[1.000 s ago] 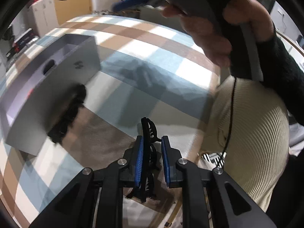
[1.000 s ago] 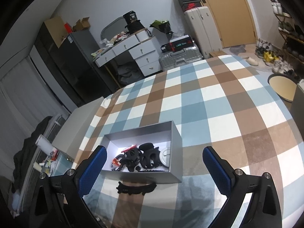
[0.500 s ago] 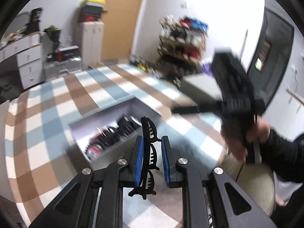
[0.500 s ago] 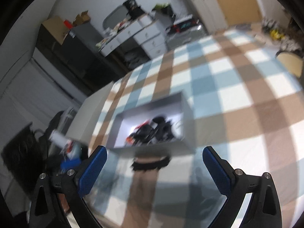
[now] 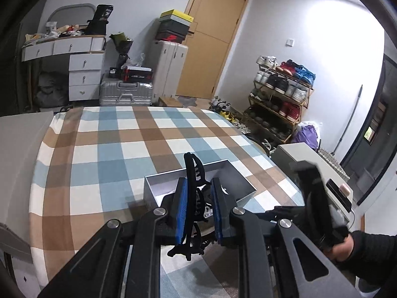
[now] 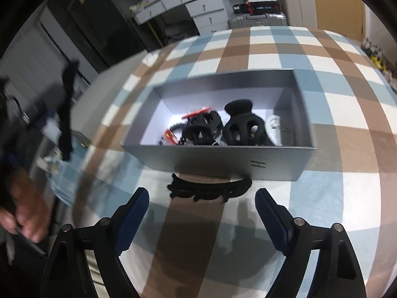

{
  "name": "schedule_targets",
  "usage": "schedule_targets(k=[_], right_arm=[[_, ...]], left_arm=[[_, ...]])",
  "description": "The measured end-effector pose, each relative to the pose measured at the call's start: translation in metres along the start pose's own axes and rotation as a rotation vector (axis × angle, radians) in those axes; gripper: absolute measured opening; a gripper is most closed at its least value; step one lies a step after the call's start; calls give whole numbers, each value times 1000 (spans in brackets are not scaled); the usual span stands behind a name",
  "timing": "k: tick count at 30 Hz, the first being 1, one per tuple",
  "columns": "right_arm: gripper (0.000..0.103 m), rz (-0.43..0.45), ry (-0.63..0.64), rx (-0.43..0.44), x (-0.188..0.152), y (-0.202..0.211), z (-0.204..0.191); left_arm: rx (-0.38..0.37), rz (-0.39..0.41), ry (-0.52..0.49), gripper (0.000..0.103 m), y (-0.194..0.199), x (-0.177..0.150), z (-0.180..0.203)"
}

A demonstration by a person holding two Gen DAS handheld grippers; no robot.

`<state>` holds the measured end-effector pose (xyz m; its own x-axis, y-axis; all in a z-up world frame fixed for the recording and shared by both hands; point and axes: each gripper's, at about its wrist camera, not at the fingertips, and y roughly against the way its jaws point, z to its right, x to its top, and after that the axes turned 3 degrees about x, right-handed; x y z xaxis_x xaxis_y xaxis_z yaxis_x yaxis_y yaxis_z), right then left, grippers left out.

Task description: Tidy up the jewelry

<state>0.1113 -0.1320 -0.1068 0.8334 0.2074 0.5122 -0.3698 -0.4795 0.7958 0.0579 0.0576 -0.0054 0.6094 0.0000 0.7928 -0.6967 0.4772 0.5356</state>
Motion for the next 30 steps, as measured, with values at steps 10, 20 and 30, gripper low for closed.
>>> schedule_targets(k=[10, 20, 30], right_arm=[[89, -12, 198, -183, 0, -34, -30], [83, -28, 361, -264, -13, -44, -49], [59, -85, 445, -101, -39, -19, -65]], left_arm=[[-34, -34, 25, 13, 1, 0, -5], [-25, -64, 35, 13, -2, -1, -7], [2, -63, 89, 13, 1, -2, -21]])
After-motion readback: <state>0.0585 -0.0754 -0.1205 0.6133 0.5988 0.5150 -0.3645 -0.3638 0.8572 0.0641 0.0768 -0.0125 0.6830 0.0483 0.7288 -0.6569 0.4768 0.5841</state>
